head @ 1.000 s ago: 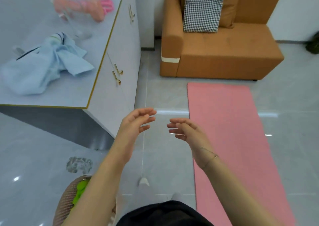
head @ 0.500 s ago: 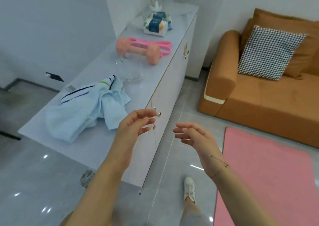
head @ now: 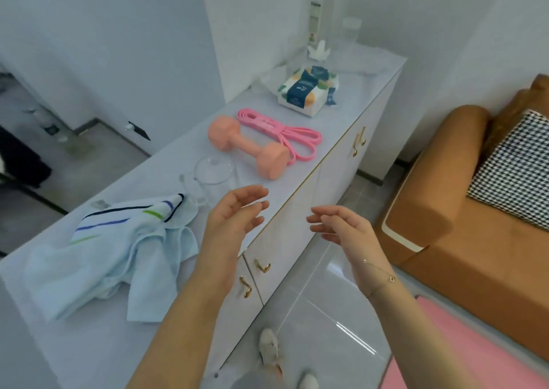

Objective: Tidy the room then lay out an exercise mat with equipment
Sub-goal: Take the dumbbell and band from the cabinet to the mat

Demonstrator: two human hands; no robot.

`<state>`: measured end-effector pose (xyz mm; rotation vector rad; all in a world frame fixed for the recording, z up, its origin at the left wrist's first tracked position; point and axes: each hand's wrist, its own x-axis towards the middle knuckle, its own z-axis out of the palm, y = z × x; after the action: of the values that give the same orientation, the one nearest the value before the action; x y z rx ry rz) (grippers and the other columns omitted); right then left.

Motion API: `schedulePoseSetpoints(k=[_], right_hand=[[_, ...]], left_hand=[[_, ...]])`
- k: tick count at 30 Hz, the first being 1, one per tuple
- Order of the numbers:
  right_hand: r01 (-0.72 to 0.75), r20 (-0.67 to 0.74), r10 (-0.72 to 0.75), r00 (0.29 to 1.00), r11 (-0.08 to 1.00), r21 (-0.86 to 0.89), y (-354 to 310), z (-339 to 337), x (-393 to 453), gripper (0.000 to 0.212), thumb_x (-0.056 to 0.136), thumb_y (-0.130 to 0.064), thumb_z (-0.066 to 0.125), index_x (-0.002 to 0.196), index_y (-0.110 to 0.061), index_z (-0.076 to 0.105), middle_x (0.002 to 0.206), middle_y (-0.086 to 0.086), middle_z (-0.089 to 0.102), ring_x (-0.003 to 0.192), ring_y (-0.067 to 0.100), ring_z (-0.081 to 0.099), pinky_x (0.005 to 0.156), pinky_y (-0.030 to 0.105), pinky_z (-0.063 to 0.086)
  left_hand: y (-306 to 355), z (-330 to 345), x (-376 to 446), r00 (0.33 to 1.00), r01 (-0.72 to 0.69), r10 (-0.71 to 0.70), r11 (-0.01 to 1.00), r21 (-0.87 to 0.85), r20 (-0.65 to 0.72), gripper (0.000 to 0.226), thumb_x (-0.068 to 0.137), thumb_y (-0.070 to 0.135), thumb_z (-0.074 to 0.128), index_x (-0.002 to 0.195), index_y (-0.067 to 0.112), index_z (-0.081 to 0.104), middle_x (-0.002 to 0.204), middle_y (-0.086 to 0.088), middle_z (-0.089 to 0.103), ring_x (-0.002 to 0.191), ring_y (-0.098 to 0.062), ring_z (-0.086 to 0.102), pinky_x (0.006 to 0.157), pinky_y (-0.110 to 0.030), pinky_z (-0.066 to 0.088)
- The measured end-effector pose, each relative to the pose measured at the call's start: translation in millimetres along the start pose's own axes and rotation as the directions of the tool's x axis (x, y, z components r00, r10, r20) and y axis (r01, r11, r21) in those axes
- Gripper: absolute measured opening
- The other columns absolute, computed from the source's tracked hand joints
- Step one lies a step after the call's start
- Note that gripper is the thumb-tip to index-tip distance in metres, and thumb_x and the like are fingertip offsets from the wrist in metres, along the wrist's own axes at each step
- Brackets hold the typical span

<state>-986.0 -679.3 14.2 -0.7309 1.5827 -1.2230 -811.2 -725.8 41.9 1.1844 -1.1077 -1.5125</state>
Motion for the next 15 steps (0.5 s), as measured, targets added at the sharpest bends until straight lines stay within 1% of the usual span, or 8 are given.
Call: schedulePoseSetpoints(k=[2,4,7,9,11,13,14,15], right_hand=[[0.003,-0.008,-0.003,1.0,1.0,-0.026,-9,-6,31,0.026,0.094,-0.007,0.046,0.1,-0.015,0.07,0.095,0.001,0.073,0.094,0.019,0.066,0.089,0.031,0.05],[-0.003,-0.053,0.0,0.999,0.999,-0.052,-17,-13,55,0.025,0.095,-0.008,0.046,0.1,-0.016,0.069,0.095,0.001,0.072,0.095,0.019,0.066,0.089,0.031,0.05],[-0.003,-0.071,-0.003,0.997,0.996,-0.089,-30,-22,88,0.024,0.096,-0.01,0.046,0.099,-0.018,0.069,0.096,0.001,0.071,0.095,0.018,0.065,0.09,0.031,0.049],[-0.005,-0.063,-0.004,0.998,0.991,-0.131,-39,-23,110,0.022,0.095,-0.012,0.047,0.1,-0.018,0.068,0.095,-0.001,0.071,0.093,0.015,0.065,0.091,0.03,0.049],[0.033,-0.049,-0.04,0.998,0.989,-0.144,-48,-18,136,0.021,0.094,-0.01,0.049,0.101,-0.016,0.068,0.094,-0.001,0.071,0.09,0.013,0.065,0.089,0.028,0.049],[0.088,-0.023,-0.093,0.995,0.981,-0.172,-53,-10,160,0.02,0.092,-0.008,0.051,0.101,-0.016,0.068,0.096,-0.001,0.07,0.091,0.012,0.064,0.084,0.02,0.048],[0.117,-0.007,-0.121,0.993,0.972,-0.203,-55,-6,170,0.02,0.091,-0.008,0.052,0.101,-0.016,0.068,0.098,-0.002,0.07,0.093,0.011,0.063,0.081,0.014,0.047],[0.149,0.016,-0.149,0.989,0.958,-0.245,-56,-2,178,0.021,0.09,-0.007,0.054,0.102,-0.016,0.068,0.1,-0.004,0.069,0.096,0.009,0.062,0.077,0.009,0.045]], left_hand=[[-10,19,23,0.999,0.024,-0.025,0.999,-0.034,-0.043,0.023,0.09,0.004,0.055,0.106,0.016,0.066,0.11,0.001,0.068,0.106,-0.013,0.064,0.095,-0.034,0.049],[-21,38,42,0.989,0.051,-0.059,0.997,-0.06,-0.133,0.023,0.091,0.007,0.056,0.108,0.021,0.064,0.112,0.006,0.065,0.107,-0.007,0.06,0.101,-0.033,0.046],[-30,58,70,0.973,-0.008,0.001,1.0,-0.029,-0.232,0.027,0.091,0.012,0.058,0.111,0.029,0.056,0.118,0.016,0.058,0.112,0.007,0.052,0.106,-0.027,0.039],[-31,65,88,0.968,-0.063,0.063,0.998,0.005,-0.242,0.033,0.087,0.027,0.061,0.119,0.028,0.054,0.125,0.015,0.055,0.119,0.006,0.049,0.104,-0.023,0.039],[-29,65,108,0.958,-0.108,0.116,0.993,0.042,-0.262,0.042,0.085,0.035,0.065,0.124,0.03,0.051,0.127,0.02,0.049,0.118,0.013,0.044,0.097,-0.013,0.038],[-29,67,128,0.939,-0.107,0.121,0.992,0.062,-0.321,0.043,0.088,0.027,0.064,0.125,0.035,0.044,0.128,0.024,0.04,0.116,0.018,0.039,0.089,-0.001,0.034],[-31,67,135,0.929,-0.089,0.112,0.993,0.081,-0.354,0.045,0.089,0.023,0.061,0.126,0.036,0.04,0.13,0.022,0.035,0.118,0.014,0.036,0.088,0.001,0.032],[-31,68,142,0.917,-0.058,0.086,0.995,0.083,-0.39,0.048,0.09,0.02,0.059,0.129,0.036,0.037,0.134,0.019,0.03,0.122,0.009,0.033,0.09,-0.002,0.03]])
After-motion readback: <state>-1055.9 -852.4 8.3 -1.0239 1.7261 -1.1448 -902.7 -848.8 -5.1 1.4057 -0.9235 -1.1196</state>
